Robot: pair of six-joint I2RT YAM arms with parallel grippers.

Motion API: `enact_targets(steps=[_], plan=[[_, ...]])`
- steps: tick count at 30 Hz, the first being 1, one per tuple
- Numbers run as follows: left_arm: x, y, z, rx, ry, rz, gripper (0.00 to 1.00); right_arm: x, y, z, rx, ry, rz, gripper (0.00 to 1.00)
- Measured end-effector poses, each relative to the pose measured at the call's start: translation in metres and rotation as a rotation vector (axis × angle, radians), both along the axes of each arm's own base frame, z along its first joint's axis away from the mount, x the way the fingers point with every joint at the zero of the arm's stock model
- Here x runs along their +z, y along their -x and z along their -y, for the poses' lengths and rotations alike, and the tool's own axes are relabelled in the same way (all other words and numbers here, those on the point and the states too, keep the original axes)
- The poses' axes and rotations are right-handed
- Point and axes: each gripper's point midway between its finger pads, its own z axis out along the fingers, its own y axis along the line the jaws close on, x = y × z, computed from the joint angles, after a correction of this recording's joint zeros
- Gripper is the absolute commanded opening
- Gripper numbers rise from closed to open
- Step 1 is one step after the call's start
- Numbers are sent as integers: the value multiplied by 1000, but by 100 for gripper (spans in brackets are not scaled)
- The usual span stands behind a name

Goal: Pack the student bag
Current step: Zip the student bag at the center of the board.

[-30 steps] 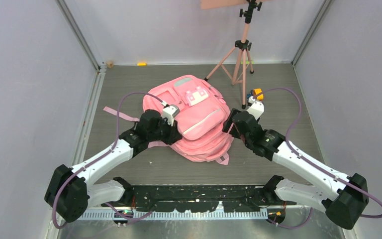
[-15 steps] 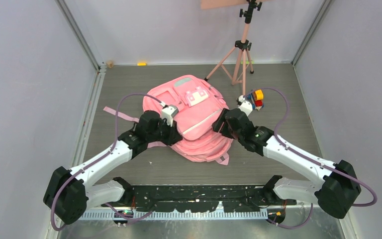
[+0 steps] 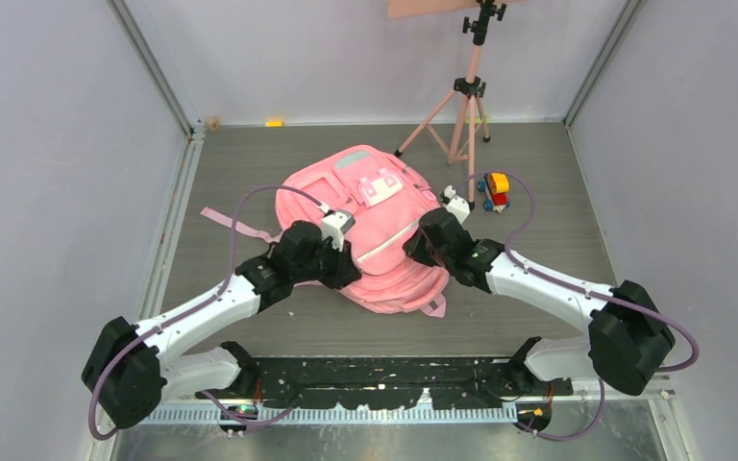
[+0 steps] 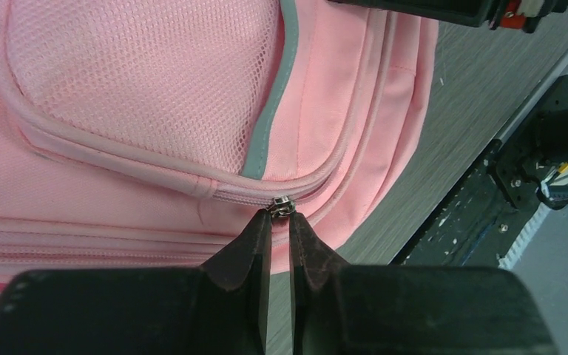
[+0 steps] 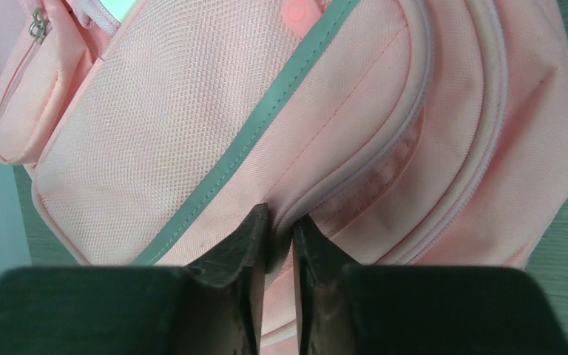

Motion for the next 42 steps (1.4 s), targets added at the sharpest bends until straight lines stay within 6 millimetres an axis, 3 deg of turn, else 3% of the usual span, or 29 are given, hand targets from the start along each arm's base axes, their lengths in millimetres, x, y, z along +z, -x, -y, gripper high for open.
enact_targets(steps=[3, 7, 11, 14, 16, 22, 28, 32, 36, 42], plan=[[1, 7, 7, 8, 13, -22, 0, -5, -2, -4, -7, -11, -10, 5], [6, 29, 28, -19, 60, -68, 0, -10, -3, -7, -10, -8, -17, 1], [10, 40, 45, 14, 106, -107, 0, -12, -4, -9, -14, -4, -12, 1], [9, 37, 54, 77, 139, -141, 0, -14, -4, -10, -17, 0, -9, 1], [7, 34, 56, 112, 147, -155, 5, -14, -4, -11, -18, 3, -8, 5], [10, 19, 44, 214, 105, -128, 38, -6, -3, -8, -18, 9, 31, 33], [41, -8, 19, 288, 67, -63, 50, 20, 16, 2, 46, -8, 125, 53], [47, -32, -11, 385, 56, -48, 55, 39, 36, -2, 121, -31, 196, 58], [42, -46, -31, 449, 39, -61, 57, 49, 57, -19, 219, -49, 248, 59], [30, -54, -35, 462, 25, -100, 57, 31, 82, -50, 344, 27, 251, 58]])
